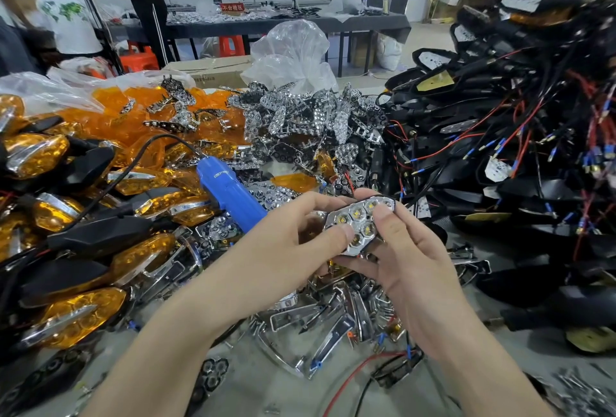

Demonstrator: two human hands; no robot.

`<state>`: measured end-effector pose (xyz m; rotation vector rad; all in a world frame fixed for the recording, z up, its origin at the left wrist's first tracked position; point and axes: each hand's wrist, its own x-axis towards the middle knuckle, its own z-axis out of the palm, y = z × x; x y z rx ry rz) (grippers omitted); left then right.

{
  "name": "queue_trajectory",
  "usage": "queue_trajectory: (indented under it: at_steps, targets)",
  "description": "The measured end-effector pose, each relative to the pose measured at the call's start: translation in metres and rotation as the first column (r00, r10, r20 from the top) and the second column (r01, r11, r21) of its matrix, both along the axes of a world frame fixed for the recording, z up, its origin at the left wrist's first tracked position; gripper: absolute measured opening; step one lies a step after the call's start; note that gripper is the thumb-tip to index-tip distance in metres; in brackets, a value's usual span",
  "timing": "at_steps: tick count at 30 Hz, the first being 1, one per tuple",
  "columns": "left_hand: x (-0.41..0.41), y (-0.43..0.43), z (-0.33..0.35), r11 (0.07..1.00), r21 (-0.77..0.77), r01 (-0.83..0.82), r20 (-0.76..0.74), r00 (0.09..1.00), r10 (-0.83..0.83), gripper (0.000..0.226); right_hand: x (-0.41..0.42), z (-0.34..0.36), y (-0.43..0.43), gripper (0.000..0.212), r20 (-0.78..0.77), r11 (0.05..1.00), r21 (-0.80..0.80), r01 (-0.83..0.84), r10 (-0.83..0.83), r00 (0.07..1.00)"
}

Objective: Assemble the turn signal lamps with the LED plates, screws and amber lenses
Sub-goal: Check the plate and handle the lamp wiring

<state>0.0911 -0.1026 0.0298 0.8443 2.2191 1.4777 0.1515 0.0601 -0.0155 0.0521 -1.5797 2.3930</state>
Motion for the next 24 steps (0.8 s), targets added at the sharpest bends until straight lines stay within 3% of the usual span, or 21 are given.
queue_trajectory:
  at_steps: [4, 20, 24]
  targets:
    - [0.0012, 0.0004, -0.0012, 1.0, 0.003, 0.013, -0.052, 0.999, -0.013, 0.021, -0.0002, -0.0002, 0.0007, 0.027, -0.009, 0.998, 0.048, 0.045, -0.044, 0.999]
    - [-0.0028, 0.0021, -0.0049, 0.998, 0.045, 0.051, -0.013, 0.999, -0.051, 0.022, 0.0003, -0.0022, 0.001, 0.022, 0.044, 0.995, 0.062, 0.081, -0.084, 0.995]
    - [-0.0033, 0.0012, -0.0038, 0.998, 0.037, 0.045, -0.003, 0.999, -0.045, 0.021, 0.0013, -0.0011, 0.0011, 0.03, 0.039, 0.994, 0.065, 0.086, -0.089, 0.995]
